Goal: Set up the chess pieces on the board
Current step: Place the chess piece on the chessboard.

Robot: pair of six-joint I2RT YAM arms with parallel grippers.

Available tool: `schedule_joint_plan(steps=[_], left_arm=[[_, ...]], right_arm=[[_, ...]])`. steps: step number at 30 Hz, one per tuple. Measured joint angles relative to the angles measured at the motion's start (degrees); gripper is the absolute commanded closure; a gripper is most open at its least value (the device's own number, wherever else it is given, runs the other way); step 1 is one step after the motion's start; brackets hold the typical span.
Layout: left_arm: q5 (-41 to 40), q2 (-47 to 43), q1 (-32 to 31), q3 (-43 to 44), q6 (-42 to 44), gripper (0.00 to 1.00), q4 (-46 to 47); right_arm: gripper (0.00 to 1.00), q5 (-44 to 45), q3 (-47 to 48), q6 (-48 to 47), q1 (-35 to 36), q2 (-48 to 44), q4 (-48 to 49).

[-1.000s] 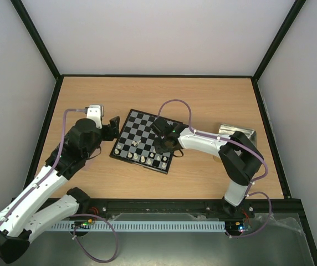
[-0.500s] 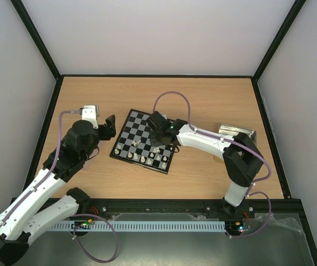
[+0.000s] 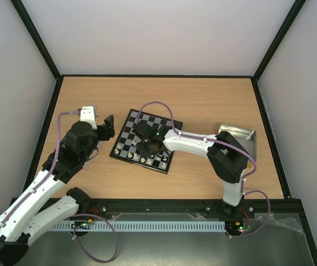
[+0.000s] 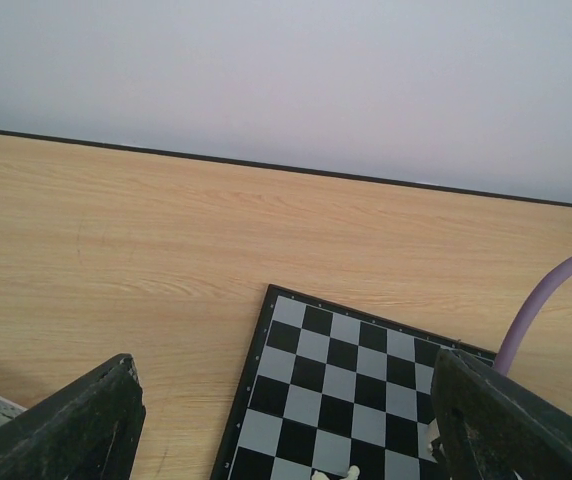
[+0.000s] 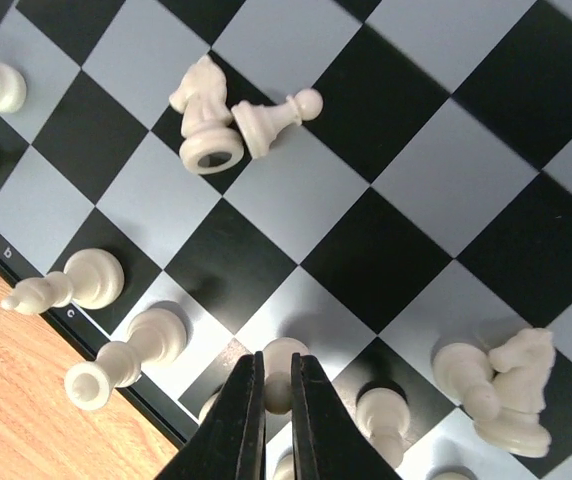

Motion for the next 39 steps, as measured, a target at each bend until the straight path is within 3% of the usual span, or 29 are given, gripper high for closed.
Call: schedule_joint_plan(steps=[7,12,18,27,39], left_arm=[[0.0,0.0,0.0,0.0,0.0,0.19,0.0],[0.0,0.1,0.0,0.0,0.0,0.19,0.0],[0.1,0.4,0.0,0.0,0.0,0.18,0.0],[0.0,1.2,0.0,0.0,-0.8,0.19,0.0],[-0.9,0.0,0.0,0.0,-1.3,0.18,0.0]], right_arm=[[0.9,-0.8,0.3,-0.4,0.3,1.4,-0.1],[0.79,-0.7,1.0,-0.5,0.3,2.2,-0.1],[0.75,-0.1,1.9,-0.3,0.3,2.3,-0.1],[0.62,3.0,5.1,1.6,0.3,2.5,0.0],[0.59,8.9,11.8,4.6,0.3,9.0,1.0]])
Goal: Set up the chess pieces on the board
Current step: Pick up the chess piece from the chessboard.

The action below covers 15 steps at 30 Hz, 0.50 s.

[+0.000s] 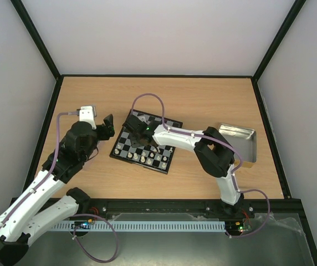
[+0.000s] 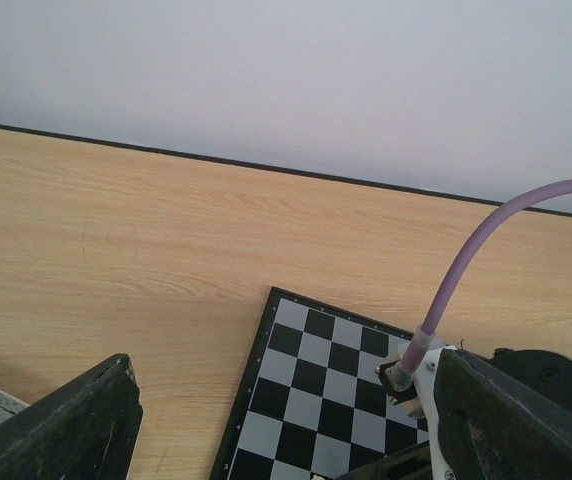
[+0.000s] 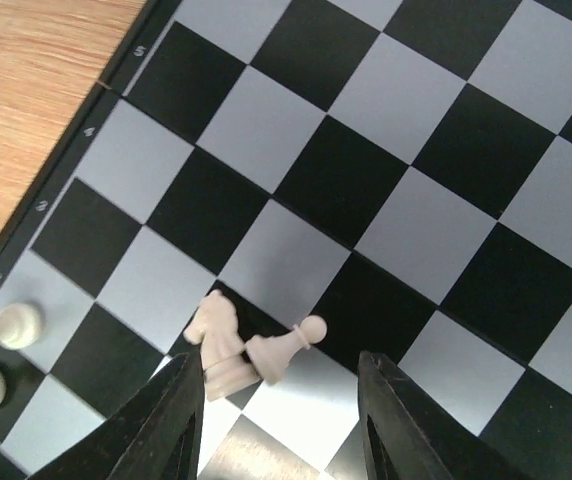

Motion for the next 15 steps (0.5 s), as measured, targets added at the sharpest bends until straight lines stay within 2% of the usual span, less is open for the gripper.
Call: schedule_joint_plan(steps=[15], left_arm=[[-0.1,0.3,0.0,0.0,-0.2,0.18,0.0]], right_arm=[[0.6,3.8,0.9,1.1,0.0,4.6,0.2]])
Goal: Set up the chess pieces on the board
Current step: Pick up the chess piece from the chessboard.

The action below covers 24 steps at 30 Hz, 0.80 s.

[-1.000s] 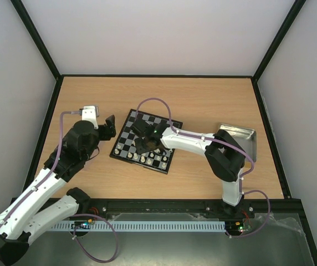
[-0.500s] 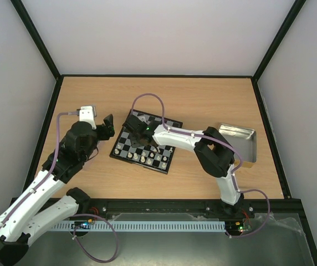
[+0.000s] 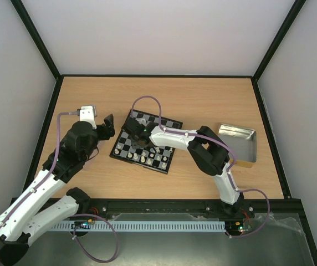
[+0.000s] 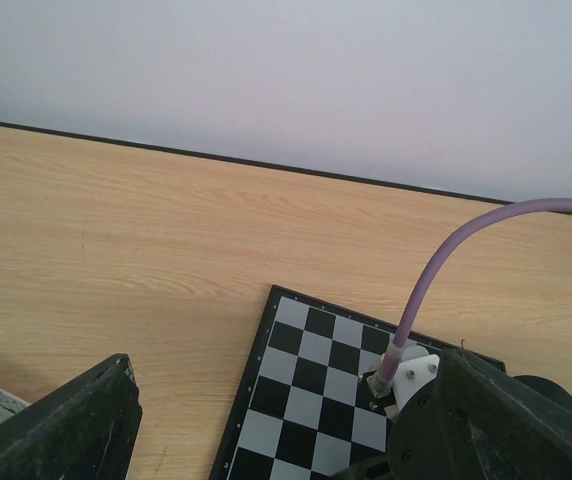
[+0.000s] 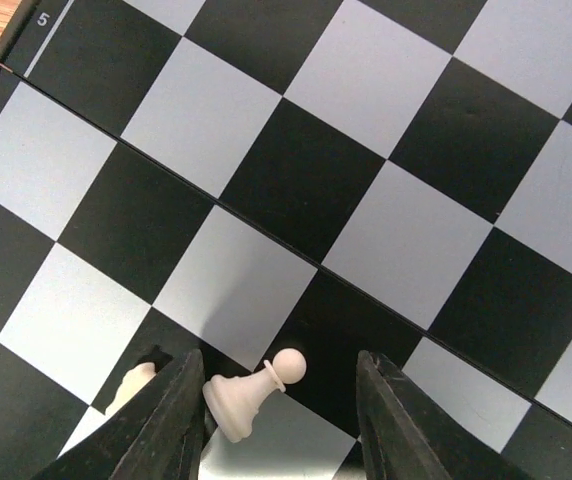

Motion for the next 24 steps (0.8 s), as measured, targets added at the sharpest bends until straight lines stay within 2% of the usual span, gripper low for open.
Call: schedule_joint_plan(steps=[8,17,24], left_arm=[[0.1,0.2,0.0,0.0,0.0,0.18,0.0],[0.4,0.2,0.0,0.0,0.0,0.18,0.0],[0.6,0.2,0.0,0.0,0.0,0.18,0.0]], right_arm=[[0.69,0.8,0.0,0.2,0.0,0.0,0.0],[0.58,1.3,-0.4,1.0,0.0,0.0,-0.1],[0.59,3.0,-3.8,2.0,0.0,-1.6,0.6]])
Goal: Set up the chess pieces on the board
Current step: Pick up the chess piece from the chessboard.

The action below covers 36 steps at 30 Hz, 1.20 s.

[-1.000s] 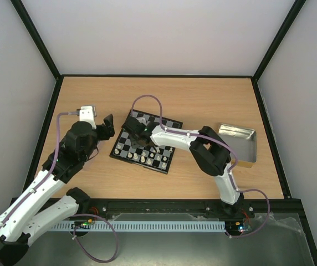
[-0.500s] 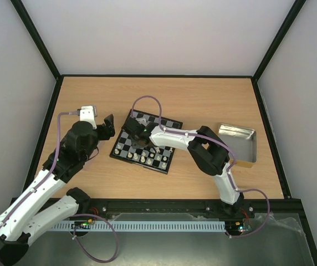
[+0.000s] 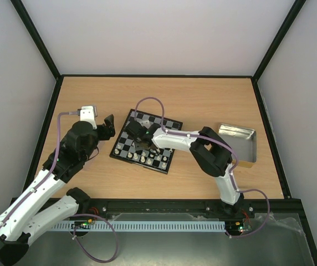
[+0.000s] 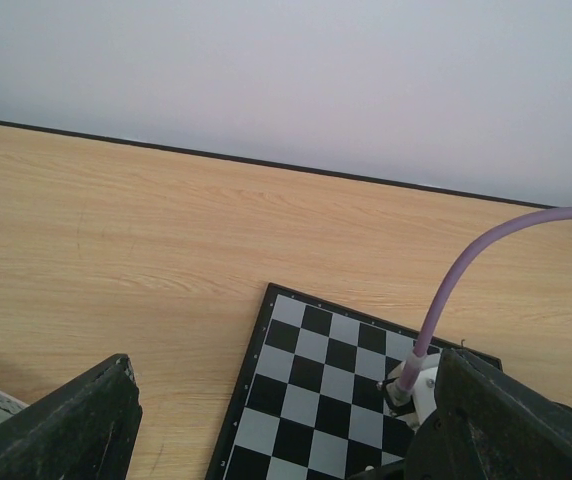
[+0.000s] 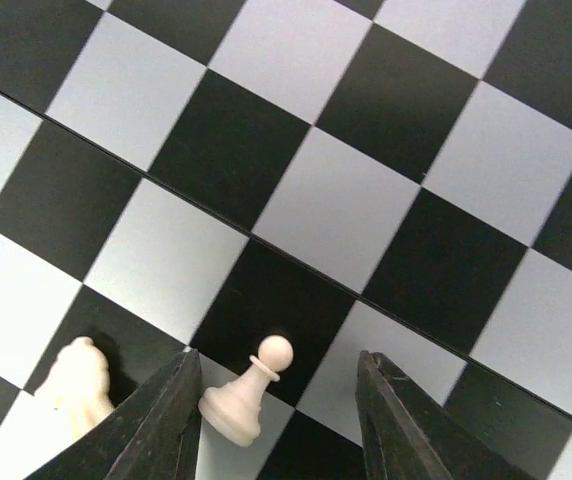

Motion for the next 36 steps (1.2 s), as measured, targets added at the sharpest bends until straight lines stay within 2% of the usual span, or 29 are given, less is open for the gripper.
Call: schedule_joint_plan(steps=[5,19,28,36], left_arm=[[0.0,0.0,0.0,0.0,0.0,0.18,0.0],[0.3,0.4,0.0,0.0,-0.1,0.18,0.0],[0.9,1.0,0.0,0.0,-0.8,0.18,0.0],[8.3,2.7,0.1,0.0,-4.4,0.14,1.0]], right_arm=[[0.61,0.6,-1.8,0.5,0.0,-1.5,-0.1],[0.89,-0.6,-3.1,0.6,-0.4,-2.3,1.0],[0.9,-3.0,-8.6,-0.5,-2.0,-5.9,6.2],[0.89,-12.0,-23.3,-7.6,-7.0,-22.0,21.4]])
